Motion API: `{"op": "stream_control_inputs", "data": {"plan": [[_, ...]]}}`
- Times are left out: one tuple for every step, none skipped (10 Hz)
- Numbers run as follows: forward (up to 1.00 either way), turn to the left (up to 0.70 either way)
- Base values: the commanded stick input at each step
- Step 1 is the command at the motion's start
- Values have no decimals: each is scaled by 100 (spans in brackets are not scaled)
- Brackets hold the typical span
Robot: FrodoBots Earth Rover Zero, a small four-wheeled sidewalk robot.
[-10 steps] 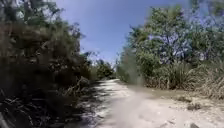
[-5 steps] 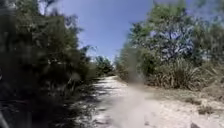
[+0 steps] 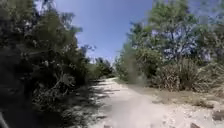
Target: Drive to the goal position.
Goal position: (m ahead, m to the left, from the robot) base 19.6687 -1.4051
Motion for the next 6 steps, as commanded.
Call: {"op": "stream_control_inputs", "data": {"plan": [[45, 2], [45, 2], [45, 2], [45, 2], [45, 2], [45, 2]]}}
